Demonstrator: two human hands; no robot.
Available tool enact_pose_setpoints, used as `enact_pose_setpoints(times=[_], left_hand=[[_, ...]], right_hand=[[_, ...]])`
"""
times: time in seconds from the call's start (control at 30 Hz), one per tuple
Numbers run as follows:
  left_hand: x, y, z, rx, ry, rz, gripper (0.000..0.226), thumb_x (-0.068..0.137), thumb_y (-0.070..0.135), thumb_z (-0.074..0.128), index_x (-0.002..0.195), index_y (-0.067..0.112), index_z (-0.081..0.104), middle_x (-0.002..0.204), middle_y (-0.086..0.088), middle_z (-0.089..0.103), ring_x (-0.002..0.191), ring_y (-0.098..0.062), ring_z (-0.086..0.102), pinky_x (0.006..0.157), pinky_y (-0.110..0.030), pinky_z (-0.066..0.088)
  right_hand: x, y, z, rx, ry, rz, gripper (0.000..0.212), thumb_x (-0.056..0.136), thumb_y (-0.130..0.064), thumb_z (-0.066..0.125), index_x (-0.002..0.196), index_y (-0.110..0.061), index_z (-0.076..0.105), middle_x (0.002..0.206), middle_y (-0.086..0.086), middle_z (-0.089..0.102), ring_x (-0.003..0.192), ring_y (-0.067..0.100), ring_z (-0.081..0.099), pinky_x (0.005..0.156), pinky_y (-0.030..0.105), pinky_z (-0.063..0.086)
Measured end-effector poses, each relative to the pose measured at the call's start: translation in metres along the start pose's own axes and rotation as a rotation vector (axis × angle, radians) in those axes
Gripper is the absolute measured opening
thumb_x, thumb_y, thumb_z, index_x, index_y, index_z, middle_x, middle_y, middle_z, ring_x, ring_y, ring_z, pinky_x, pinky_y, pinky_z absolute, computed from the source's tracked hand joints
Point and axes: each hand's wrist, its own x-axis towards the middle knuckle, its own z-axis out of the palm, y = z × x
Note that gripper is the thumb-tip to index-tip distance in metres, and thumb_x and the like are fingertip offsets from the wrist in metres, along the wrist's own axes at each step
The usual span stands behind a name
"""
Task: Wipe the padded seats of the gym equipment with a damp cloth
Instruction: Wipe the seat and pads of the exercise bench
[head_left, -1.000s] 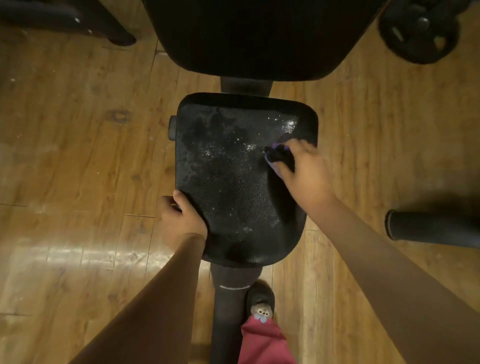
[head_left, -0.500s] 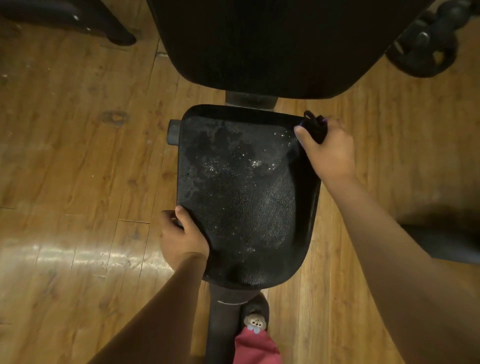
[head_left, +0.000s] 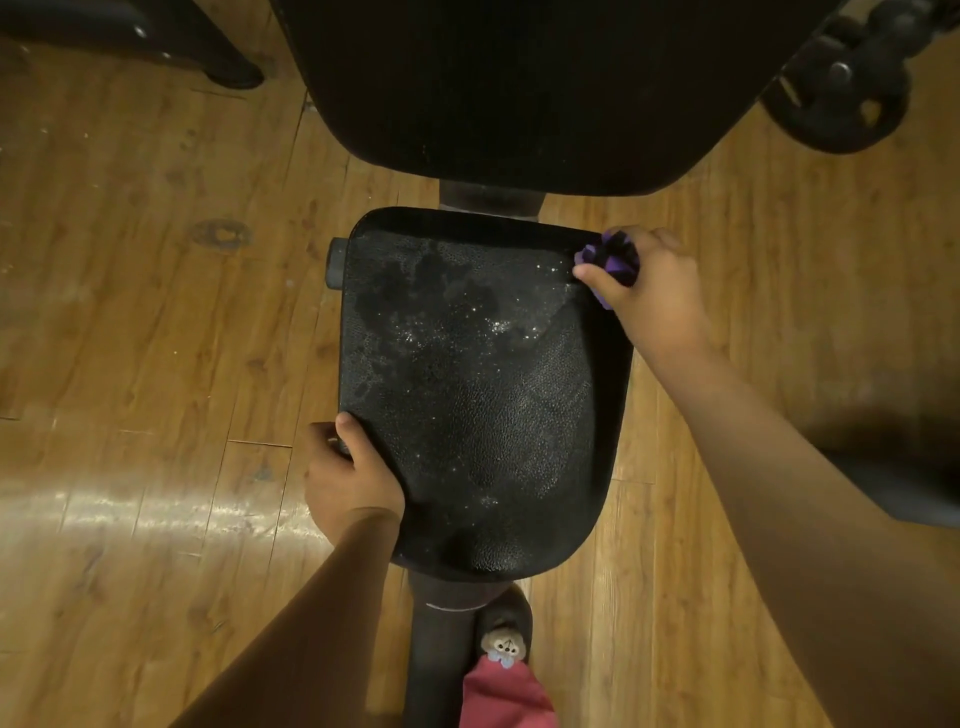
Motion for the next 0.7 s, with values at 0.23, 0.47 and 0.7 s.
enact_pose_setpoints(times=[0.23, 0.47, 0.7], left_hand=[[0.002, -0.002, 0.002, 0.009, 0.021, -0.004, 0.049, 0.089, 0.049, 0.026, 0.097, 0.008, 0.051, 0.073, -0.001, 0.051, 0.074, -0.025, 0.049, 0.063, -0.032, 0.03], [0.001, -0.003, 0.001, 0.007, 0.023, -0.002, 0.046, 0.092, 0.047, 0.028, 0.094, 0.007, 0.05, 0.071, 0.0, 0.048, 0.072, -0.024, 0.047, 0.062, -0.032, 0.029], [0.003, -0.003, 0.001, 0.009, 0.024, -0.004, 0.047, 0.089, 0.049, 0.027, 0.092, 0.008, 0.048, 0.069, 0.003, 0.046, 0.072, -0.025, 0.046, 0.061, -0.032, 0.028]], right_hand=[[0.008, 0.003, -0.006, -0.063, -0.006, -0.05, 0.038, 0.09, -0.029, 0.063, 0.122, -0.01, 0.057, 0.12, 0.006, 0.056, 0.109, 0.017, 0.055, 0.088, 0.023, 0.044], [-0.029, -0.013, 0.031, -0.035, 0.072, -0.152, 0.036, 0.095, -0.035, 0.054, 0.114, -0.005, 0.06, 0.11, 0.011, 0.057, 0.101, 0.024, 0.055, 0.08, 0.034, 0.048], [-0.032, 0.019, 0.006, -0.106, -0.047, -0.322, 0.041, 0.09, -0.038, 0.053, 0.109, -0.004, 0.064, 0.104, 0.014, 0.057, 0.096, 0.026, 0.056, 0.075, 0.038, 0.051]])
